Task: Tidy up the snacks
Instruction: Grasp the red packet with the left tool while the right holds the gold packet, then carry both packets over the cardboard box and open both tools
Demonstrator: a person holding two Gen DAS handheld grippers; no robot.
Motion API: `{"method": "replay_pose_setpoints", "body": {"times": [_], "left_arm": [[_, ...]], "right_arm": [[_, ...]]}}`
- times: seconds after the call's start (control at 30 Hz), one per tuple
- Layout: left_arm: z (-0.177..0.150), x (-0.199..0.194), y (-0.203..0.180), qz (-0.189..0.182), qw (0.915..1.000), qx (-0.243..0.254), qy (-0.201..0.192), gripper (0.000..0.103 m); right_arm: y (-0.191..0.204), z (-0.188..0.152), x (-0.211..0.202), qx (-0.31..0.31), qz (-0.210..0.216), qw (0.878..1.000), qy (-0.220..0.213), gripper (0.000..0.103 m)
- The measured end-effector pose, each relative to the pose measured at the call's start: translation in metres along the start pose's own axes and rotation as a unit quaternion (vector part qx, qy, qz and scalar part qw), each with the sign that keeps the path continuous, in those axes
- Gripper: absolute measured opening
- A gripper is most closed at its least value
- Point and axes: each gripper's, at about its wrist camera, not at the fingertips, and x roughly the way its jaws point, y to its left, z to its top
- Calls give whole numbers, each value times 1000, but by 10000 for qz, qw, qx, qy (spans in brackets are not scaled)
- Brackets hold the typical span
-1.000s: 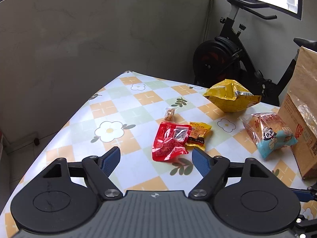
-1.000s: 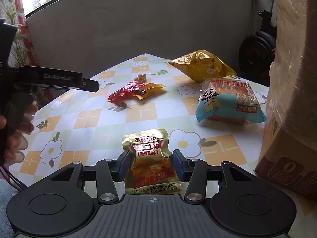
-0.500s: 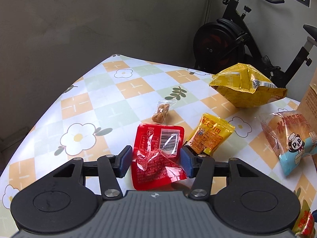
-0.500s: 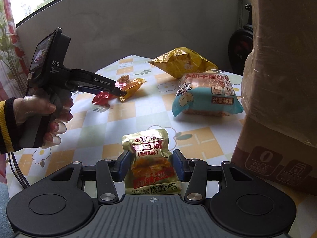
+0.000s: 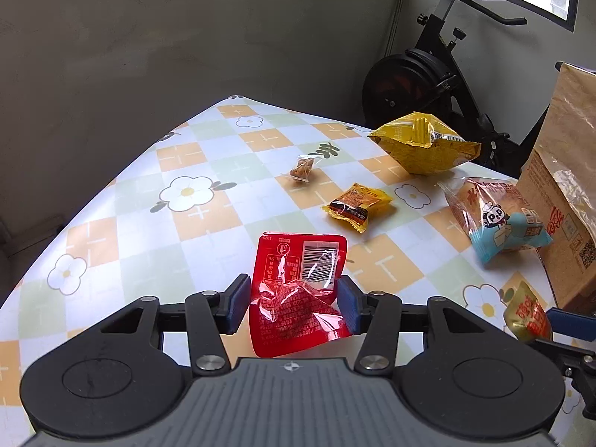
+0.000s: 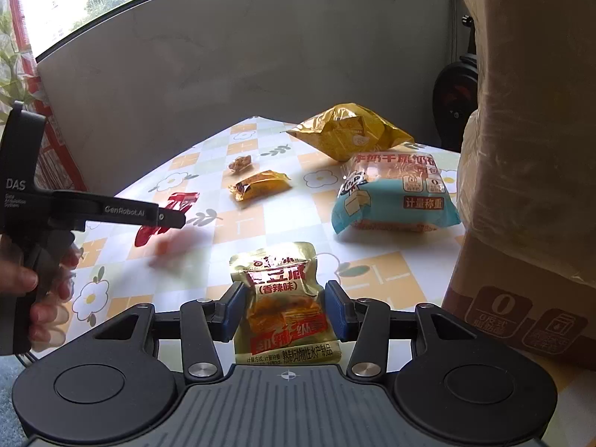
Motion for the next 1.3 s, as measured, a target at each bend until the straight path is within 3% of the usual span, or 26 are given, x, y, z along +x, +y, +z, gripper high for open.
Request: {"method": "replay_pose_setpoints", "body": {"times": [0.17,0.5,0.73,1.03,1.3], "left_arm": [[-5,-36,4,-66,9991,-370,-183,53],[37,-96,2,-112,9947,-571,-852,54],[77,-134,-43,-658,9868,-322,-1445,54],[114,-147,-148,-1500,9721,255,-1784,54],[125,-127,-224,-1891,9668,709,-1568,54]], "right_arm": [[4,12,-15,-84,-14,9997,-243,43],[16,74,-73,-405,61,9920,-1193,43],[-12,124,-136,-315,-172,9804,-1939,43],[-95,144,-165,-22,-985,9789,-1791,43],[-162,124,-163,587,-1317,9796,-1401,45]]}}
